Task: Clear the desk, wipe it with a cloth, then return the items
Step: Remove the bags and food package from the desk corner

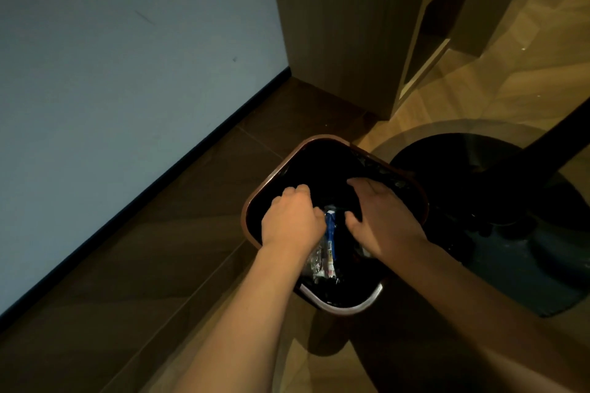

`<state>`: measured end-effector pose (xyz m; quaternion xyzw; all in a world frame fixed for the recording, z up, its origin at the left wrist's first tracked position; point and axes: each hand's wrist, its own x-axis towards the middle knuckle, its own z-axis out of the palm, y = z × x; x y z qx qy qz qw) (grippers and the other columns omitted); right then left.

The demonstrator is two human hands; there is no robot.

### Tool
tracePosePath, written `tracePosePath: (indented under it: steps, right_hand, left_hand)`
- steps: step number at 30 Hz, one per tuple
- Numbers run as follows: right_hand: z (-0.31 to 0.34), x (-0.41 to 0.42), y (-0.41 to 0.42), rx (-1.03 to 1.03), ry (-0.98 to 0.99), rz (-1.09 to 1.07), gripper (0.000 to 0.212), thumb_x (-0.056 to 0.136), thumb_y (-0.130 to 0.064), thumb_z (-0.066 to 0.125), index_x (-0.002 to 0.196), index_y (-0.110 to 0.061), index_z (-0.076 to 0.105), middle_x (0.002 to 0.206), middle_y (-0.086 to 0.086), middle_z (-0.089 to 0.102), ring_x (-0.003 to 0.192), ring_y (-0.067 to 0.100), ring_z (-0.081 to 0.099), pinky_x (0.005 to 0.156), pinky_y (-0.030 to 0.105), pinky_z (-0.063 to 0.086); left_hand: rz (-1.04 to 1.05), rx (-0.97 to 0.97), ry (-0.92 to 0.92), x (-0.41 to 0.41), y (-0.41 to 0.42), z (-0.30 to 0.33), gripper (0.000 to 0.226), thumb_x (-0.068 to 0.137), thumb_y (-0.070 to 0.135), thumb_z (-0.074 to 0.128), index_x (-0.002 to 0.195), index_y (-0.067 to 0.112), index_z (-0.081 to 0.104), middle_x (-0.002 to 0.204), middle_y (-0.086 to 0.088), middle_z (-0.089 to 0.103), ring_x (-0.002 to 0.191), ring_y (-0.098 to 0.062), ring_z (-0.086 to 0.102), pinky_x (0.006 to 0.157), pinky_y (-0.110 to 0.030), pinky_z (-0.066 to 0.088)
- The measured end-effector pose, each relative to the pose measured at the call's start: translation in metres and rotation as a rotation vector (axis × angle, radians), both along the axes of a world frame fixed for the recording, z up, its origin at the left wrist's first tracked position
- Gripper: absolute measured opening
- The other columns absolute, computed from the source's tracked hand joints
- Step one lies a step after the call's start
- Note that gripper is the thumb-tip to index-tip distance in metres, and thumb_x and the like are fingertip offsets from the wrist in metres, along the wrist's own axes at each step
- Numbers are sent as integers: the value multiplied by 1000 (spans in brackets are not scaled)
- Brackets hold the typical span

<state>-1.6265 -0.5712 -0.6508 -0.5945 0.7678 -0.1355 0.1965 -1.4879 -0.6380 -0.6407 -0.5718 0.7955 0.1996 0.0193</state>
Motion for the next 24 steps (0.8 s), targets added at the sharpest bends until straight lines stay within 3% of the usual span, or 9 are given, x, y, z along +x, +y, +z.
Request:
tracePosePath:
  steps: [5,7,9,11,20,24]
  right_hand:
    - [68,7,11,-64,-105,-46,56,87,-21,63,139,-19,41,136,7,52,130,25,48,109,43,41]
    - [119,13,15,-37,-168,-37,56,89,-15,61,140,-19,39,139,6,49,132,23,45,113,41,38]
    - [184,20,22,54,-171,4,58,93,-13,59,147,-12,36,149,6,41,140,20,36,119,30,27]
    - [246,26,32,101,-97,31,60,96,-20,57,150,-12,33,152,5,38,143,18,32,121,31,23]
    - [532,32,60,76,-41,109,56,93,-24,61,144,-13,40,144,3,48,136,16,40,117,33,31]
    - [626,47,66,57,-36,172,61,95,-25,61,149,-14,35,150,2,42,141,17,35,117,31,29]
  left_hand:
    - [123,-46,94,10,26,67,42,100,29,52,138,13,50,134,-7,55,123,-26,51,99,-39,46]
    - [123,-53,88,14,35,113,41,100,28,52,138,13,50,134,-7,55,124,-25,50,101,-39,45]
    - [123,-40,90,17,41,170,39,100,27,51,137,14,51,133,-6,55,121,-23,50,100,-38,47]
    - [119,-28,84,19,48,232,37,101,27,50,136,15,52,132,-4,55,119,-21,51,98,-37,48]
    - [123,-96,130,37,79,527,39,102,28,51,139,17,51,137,-2,54,127,-19,50,104,-35,44]
    - [164,-198,156,65,86,620,36,101,28,52,135,17,53,129,-1,58,120,-17,54,99,-32,46]
